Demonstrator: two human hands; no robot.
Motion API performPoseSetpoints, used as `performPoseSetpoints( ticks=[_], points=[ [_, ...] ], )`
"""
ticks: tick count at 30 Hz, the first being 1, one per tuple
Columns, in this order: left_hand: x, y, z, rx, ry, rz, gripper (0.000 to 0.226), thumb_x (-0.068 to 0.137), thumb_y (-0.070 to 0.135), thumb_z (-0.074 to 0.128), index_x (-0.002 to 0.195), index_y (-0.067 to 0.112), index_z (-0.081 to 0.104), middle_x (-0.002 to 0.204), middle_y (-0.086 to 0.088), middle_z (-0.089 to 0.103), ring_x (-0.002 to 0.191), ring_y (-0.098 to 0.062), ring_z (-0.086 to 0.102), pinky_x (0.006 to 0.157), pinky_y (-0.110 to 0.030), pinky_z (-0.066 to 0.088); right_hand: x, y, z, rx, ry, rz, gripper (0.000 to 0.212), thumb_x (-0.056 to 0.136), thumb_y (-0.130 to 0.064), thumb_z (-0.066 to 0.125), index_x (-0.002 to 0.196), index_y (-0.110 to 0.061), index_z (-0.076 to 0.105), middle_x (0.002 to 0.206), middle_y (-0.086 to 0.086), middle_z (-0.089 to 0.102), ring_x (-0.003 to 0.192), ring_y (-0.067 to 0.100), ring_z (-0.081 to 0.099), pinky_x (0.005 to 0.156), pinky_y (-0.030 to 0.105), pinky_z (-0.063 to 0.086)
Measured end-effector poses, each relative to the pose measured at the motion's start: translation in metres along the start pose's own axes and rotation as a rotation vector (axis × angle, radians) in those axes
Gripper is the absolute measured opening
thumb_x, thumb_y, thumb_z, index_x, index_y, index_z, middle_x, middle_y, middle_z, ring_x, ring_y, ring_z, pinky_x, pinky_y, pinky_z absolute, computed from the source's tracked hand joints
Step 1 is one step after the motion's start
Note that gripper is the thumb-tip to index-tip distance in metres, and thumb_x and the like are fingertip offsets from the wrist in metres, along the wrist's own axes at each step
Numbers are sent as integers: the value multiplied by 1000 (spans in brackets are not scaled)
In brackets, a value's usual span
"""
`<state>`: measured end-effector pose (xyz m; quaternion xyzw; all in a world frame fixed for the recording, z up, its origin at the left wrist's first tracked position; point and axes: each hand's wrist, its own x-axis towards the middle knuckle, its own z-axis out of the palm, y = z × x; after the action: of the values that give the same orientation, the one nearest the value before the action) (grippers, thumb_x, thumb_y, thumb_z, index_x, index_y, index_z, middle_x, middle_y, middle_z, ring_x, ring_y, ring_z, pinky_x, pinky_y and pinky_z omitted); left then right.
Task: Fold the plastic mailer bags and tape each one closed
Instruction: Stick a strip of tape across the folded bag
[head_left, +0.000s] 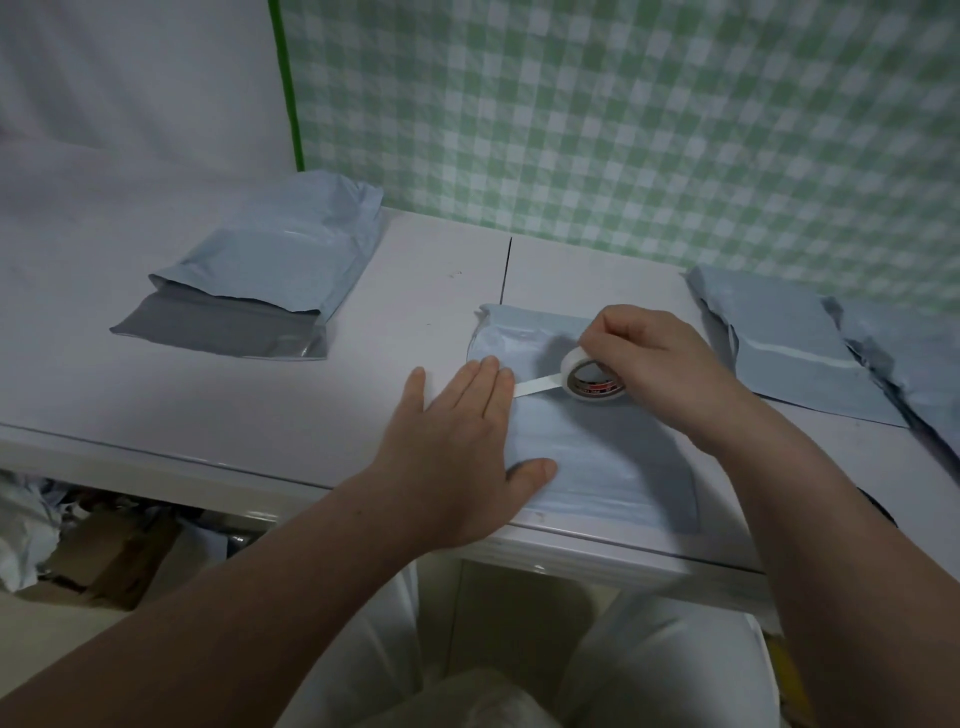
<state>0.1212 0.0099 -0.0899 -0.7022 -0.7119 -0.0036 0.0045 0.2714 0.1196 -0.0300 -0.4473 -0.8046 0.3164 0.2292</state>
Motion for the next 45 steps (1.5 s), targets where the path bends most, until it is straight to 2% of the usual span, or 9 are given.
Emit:
performPoseSetpoints(
  ticks=[3, 8, 12, 16, 20, 24, 29, 42, 45],
  points=[
    [0, 0, 0, -12, -14, 0, 95, 77, 72, -2, 150, 11, -1, 160, -6, -2, 147, -17, 0, 116, -53, 7, 0, -6, 1, -84, -17, -27, 16, 89, -23, 55, 76, -17, 64, 73, -8, 63, 74, 13, 56, 67, 29, 41],
    [0, 0, -1, -7, -31, 7, 88, 86, 70, 11, 150, 11, -2, 160, -6, -3, 147, -18, -1, 116, -54, 6, 1, -8, 4, -207, -19, -65, 17, 88, -23, 57, 72, -22, 61, 73, -14, 60, 77, 11, 55, 63, 20, 39],
    [0, 0, -2, -9, -38, 6, 87, 87, 70, 12, 150, 11, -2, 159, -6, -4, 147, -18, -2, 116, -54, 5, 1, -9, 7, -304, -15, -85, 21, 88, -26, 56, 66, -28, 56, 74, -13, 60, 78, 13, 55, 63, 18, 38],
    [0, 0, -3, -13, -45, 3, 87, 87, 69, 11, 150, 11, -3, 159, -6, -4, 147, -18, -2, 116, -54, 4, 0, -10, 8, -362, -31, -91, 17, 88, -26, 55, 73, -22, 62, 78, -7, 65, 78, 14, 56, 64, 27, 40],
    [-1, 1, -4, -17, -52, 1, 87, 87, 69, 11, 150, 11, -3, 159, -7, -5, 147, -18, -3, 116, -54, 3, 0, -9, 10, -395, -45, -92, 17, 88, -23, 55, 76, -18, 65, 70, -13, 60, 72, 11, 54, 62, 19, 38],
    [-1, 1, -4, -13, -43, 5, 87, 87, 69, 12, 150, 10, -2, 159, -7, -3, 147, -18, -2, 116, -54, 5, 2, -10, 11, -415, -51, -85, 18, 87, -23, 55, 73, -19, 64, 69, -12, 62, 72, 12, 55, 66, 29, 40],
    [-1, 1, -4, -12, -41, 8, 86, 88, 68, 12, 150, 10, -2, 159, -7, -4, 147, -18, -2, 116, -54, 4, 2, -9, 14, -444, -63, -87, 20, 86, -23, 54, 68, -21, 61, 72, -6, 66, 73, 15, 57, 71, 31, 41],
    [0, 0, -1, -11, -10, 23, 83, 85, 72, 3, 150, 22, -5, 159, -6, -5, 147, -20, -3, 115, -55, -1, 1, -9, 30, -452, -83, -104, 20, 89, -37, 56, 87, -20, 67, 80, -5, 65, 87, 18, 61, 88, 40, 44],
    [-2, 2, -2, -1, 18, 32, 89, 76, 74, -11, 150, 26, -2, 159, -9, 2, 147, -22, 3, 114, -56, 2, 0, -5, 34, -437, -40, -124, 19, 91, -36, 53, 83, -22, 62, 83, -6, 61, 83, 17, 58, 86, 43, 44]
  ],
)
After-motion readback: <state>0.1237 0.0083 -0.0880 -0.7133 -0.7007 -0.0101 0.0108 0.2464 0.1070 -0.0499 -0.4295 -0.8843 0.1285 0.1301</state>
